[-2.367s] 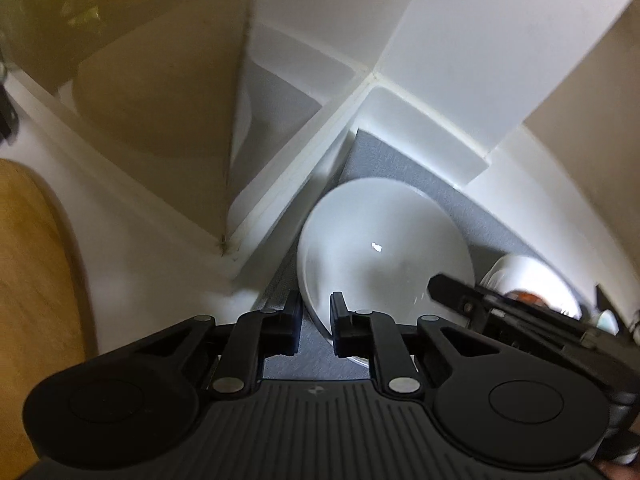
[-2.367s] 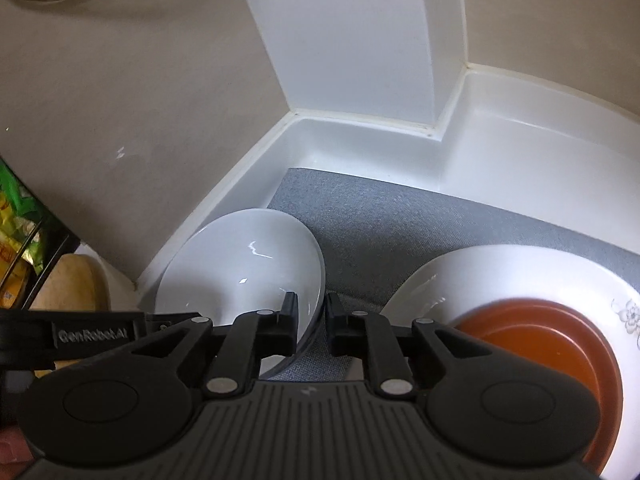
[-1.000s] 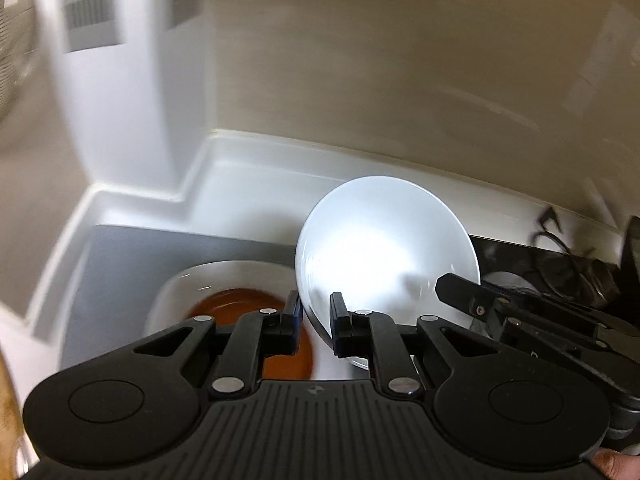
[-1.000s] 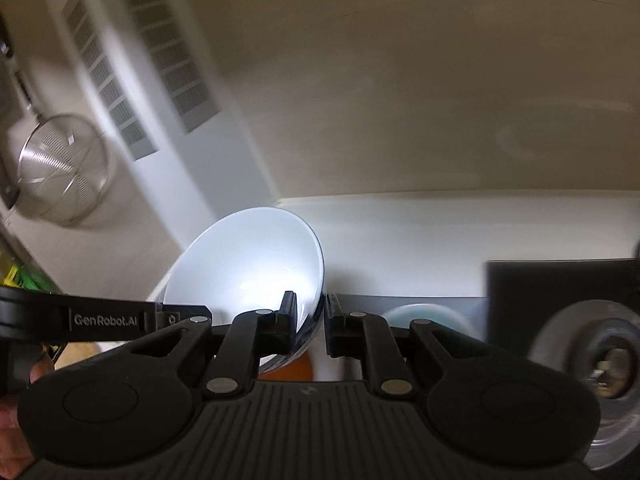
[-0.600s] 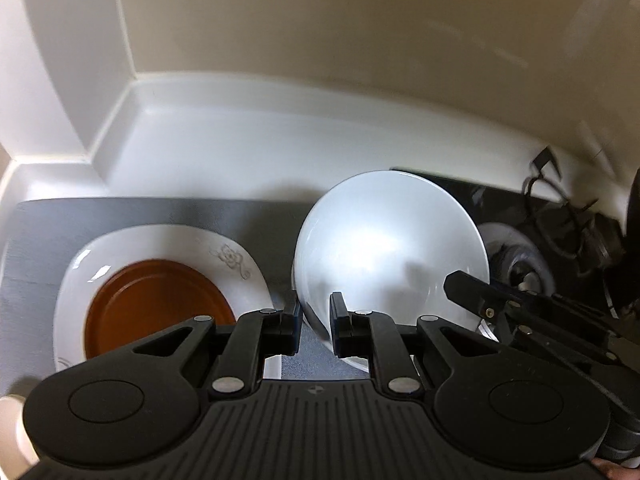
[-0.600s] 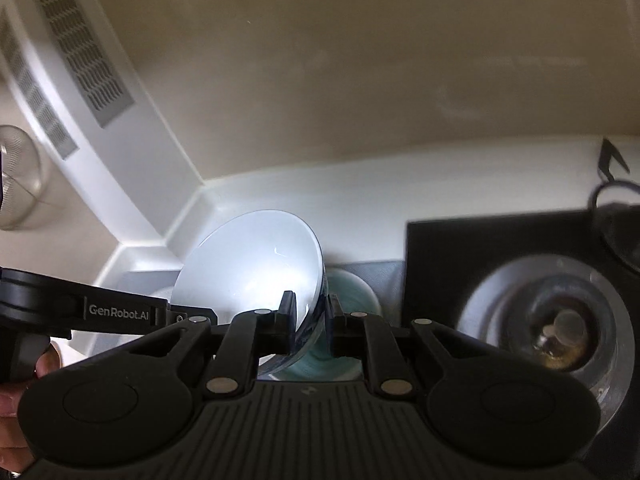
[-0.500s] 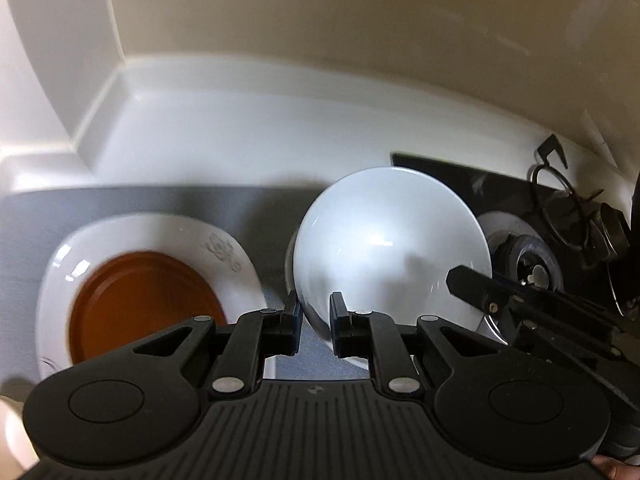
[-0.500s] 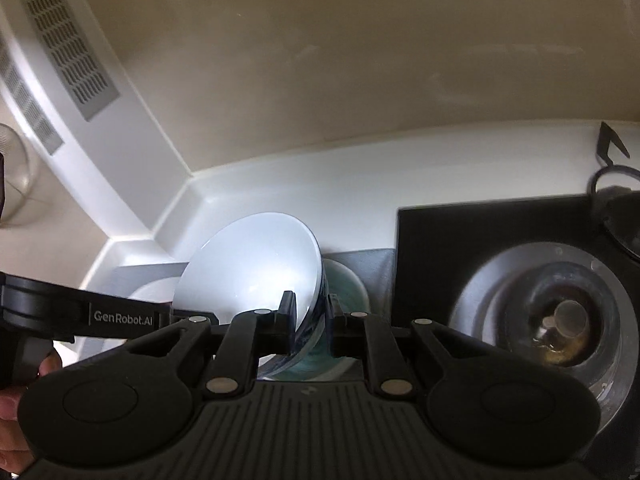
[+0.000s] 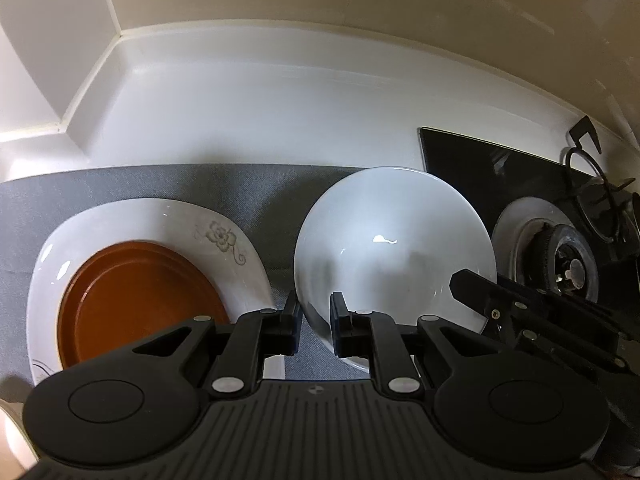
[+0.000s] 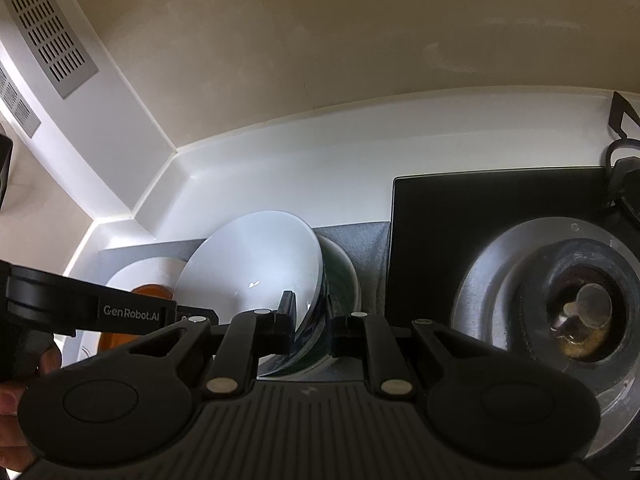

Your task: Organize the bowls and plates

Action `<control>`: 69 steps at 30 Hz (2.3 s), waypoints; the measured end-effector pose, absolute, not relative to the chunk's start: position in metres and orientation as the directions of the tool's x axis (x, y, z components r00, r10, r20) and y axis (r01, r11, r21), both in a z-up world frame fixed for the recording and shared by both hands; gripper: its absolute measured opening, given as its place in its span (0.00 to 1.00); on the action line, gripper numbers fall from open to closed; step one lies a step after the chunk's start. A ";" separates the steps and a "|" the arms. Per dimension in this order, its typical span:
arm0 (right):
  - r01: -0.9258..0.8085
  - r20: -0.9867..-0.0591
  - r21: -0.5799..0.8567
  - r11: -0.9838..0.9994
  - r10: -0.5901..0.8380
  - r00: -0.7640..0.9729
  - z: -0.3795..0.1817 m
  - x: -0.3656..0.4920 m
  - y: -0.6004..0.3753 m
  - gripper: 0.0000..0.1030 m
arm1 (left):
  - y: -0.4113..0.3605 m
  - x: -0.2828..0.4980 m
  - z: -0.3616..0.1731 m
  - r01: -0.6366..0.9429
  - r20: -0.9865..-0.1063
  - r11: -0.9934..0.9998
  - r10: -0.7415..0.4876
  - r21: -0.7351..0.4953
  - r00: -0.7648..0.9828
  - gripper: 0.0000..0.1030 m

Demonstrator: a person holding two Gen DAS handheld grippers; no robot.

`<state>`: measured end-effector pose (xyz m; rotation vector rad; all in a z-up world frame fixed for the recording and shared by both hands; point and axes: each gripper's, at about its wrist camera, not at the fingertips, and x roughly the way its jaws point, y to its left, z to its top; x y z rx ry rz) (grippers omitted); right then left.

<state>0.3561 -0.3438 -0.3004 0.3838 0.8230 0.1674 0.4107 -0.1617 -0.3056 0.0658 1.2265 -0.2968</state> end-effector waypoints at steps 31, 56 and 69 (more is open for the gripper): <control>0.070 -0.667 0.457 0.887 0.289 0.687 -0.319 0.355 -0.367 0.30 | -0.154 0.427 -0.335 0.157 -0.942 0.966 -0.239 -0.206 0.236 0.24; 0.094 -0.717 0.479 0.873 0.327 0.616 -0.340 0.341 -0.352 0.37 | -0.168 0.392 -0.346 0.179 -0.949 0.970 -0.207 -0.166 0.239 0.26; 0.101 -0.724 0.461 0.882 0.308 0.617 -0.340 0.339 -0.354 0.28 | -0.162 0.385 -0.350 0.132 -0.944 0.964 -0.256 -0.232 0.209 0.33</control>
